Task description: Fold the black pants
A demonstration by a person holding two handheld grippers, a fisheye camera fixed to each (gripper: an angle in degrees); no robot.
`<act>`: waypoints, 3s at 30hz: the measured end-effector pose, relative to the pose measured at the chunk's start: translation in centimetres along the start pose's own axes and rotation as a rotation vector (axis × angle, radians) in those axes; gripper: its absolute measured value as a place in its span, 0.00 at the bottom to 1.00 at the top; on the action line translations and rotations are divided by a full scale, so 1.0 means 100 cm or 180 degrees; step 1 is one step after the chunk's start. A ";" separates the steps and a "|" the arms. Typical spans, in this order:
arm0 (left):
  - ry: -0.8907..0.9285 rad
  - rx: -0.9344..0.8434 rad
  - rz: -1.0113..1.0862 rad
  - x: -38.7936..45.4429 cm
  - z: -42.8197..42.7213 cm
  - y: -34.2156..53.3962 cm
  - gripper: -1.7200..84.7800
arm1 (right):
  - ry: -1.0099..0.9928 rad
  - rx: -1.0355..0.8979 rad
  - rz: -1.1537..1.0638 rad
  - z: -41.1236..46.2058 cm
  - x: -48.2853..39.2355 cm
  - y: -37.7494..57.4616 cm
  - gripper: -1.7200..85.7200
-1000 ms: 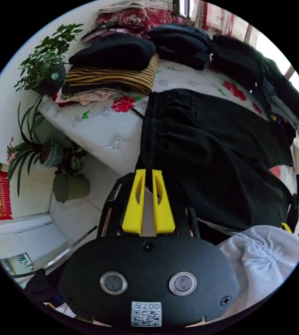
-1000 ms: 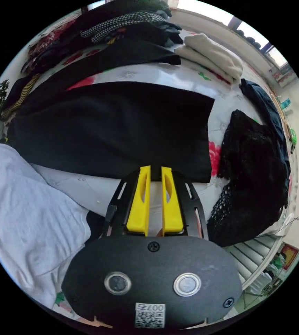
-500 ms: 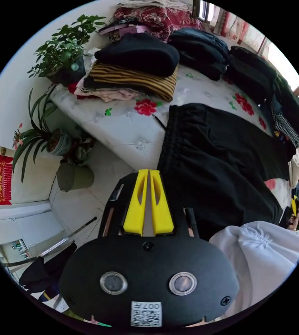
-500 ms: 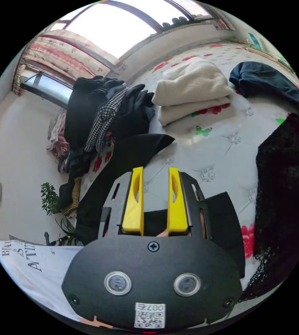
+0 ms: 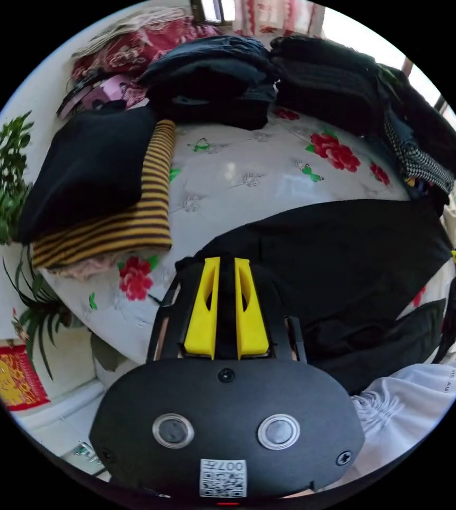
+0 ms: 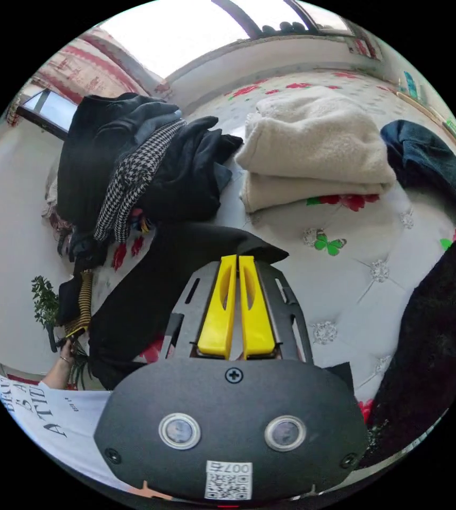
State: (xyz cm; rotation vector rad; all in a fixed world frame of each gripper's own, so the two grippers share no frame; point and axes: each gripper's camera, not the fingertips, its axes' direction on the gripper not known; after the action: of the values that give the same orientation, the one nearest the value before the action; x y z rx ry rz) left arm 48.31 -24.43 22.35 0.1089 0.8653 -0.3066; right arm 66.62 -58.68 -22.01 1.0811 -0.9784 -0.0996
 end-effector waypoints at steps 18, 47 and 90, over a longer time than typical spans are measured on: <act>-0.0466 -0.0358 0.0885 0.053 0.050 -0.036 0.01 | 0.0757 -0.1108 -0.1182 0.139 -0.148 -0.054 0.07; 0.0443 0.0484 -0.0032 -0.018 -0.062 0.235 0.01 | -0.0019 -0.0056 -0.0392 -0.160 -0.063 0.225 0.10; 0.0708 0.0266 -0.0581 -0.165 -0.059 0.313 0.07 | -0.0462 0.0666 0.1448 -0.343 0.185 0.275 0.11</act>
State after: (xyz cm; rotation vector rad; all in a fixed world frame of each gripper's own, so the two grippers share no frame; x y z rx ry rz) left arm 43.57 10.25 30.20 0.1438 1.0860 -0.5089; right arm 91.77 -30.26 6.89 1.0243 -1.3669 0.3057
